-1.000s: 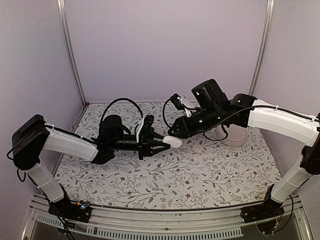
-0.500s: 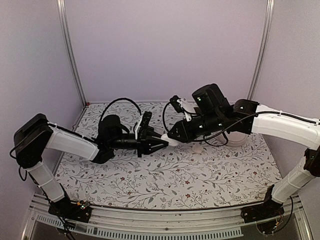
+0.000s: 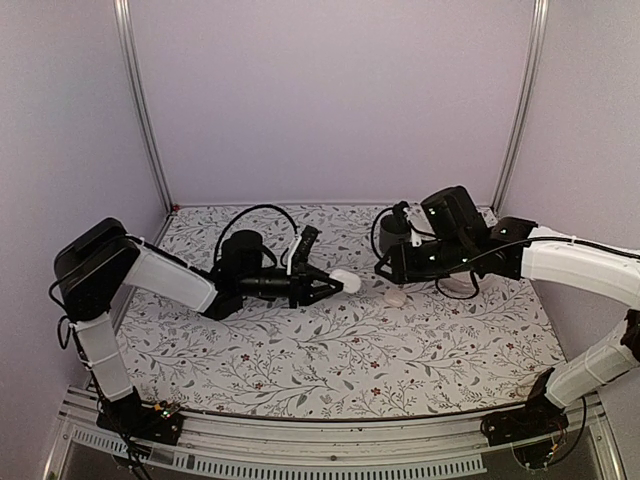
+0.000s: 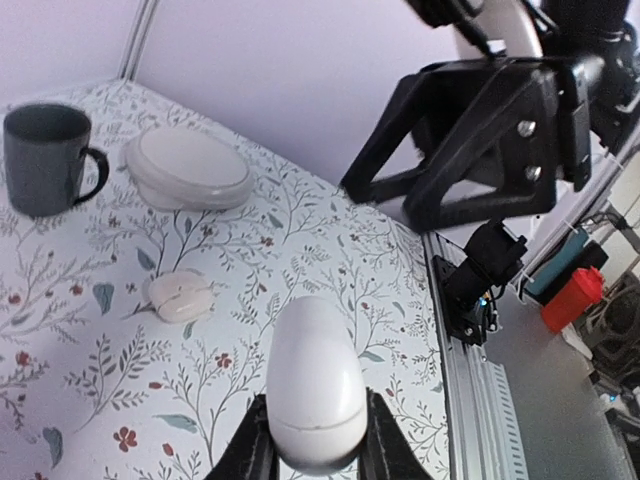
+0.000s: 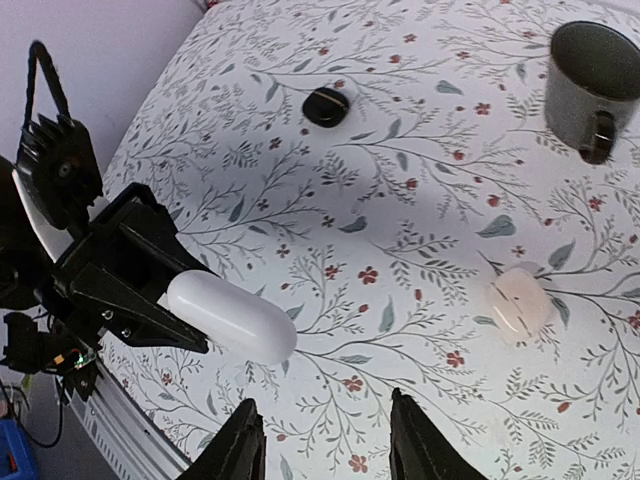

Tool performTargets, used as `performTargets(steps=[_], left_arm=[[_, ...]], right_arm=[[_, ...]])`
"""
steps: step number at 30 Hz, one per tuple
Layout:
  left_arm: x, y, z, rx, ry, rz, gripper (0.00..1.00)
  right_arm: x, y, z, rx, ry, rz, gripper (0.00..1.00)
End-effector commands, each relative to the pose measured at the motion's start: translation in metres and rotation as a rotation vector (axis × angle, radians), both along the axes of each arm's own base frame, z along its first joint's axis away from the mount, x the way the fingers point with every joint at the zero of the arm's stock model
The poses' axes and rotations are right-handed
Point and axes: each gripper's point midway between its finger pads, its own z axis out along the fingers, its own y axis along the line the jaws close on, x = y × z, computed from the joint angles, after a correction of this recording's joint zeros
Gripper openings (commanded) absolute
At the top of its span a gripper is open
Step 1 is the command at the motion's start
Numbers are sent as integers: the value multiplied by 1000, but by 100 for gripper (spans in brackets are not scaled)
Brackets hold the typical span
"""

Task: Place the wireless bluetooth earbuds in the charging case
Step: Place the charging case with the earbuds at the center of the board.

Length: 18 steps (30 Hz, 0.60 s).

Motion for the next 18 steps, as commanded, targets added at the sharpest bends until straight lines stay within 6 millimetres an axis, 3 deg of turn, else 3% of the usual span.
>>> performTargets(steps=[1,3,5,9,11,13,14,15,16,18], left_arm=[[27,-1,-59,105,293,85,0],[35,-7,-90,162,411,98,0],[42,-14,-108,195,490,106,0],[56,-18,-129,225,588,139,6],[61,-17,-136,231,621,164,15],[65,-13,-141,240,637,194,27],[66,-12,-139,242,632,201,54],[67,-10,-138,246,627,211,90],[67,-8,-138,257,626,222,95],[70,-3,-131,272,594,249,96]], right_arm=[[26,-37,14,104,-25,-174,44],[31,-45,9,117,-21,-198,44],[33,-49,6,125,-19,-207,45],[33,-54,-1,134,-13,-207,45],[32,-56,-4,132,-11,-207,46],[32,-58,-5,135,-11,-207,47],[31,-59,-5,136,-12,-208,48],[31,-60,-5,137,-13,-212,50],[32,-62,-5,135,-18,-217,51],[33,-67,-4,134,-24,-231,54]])
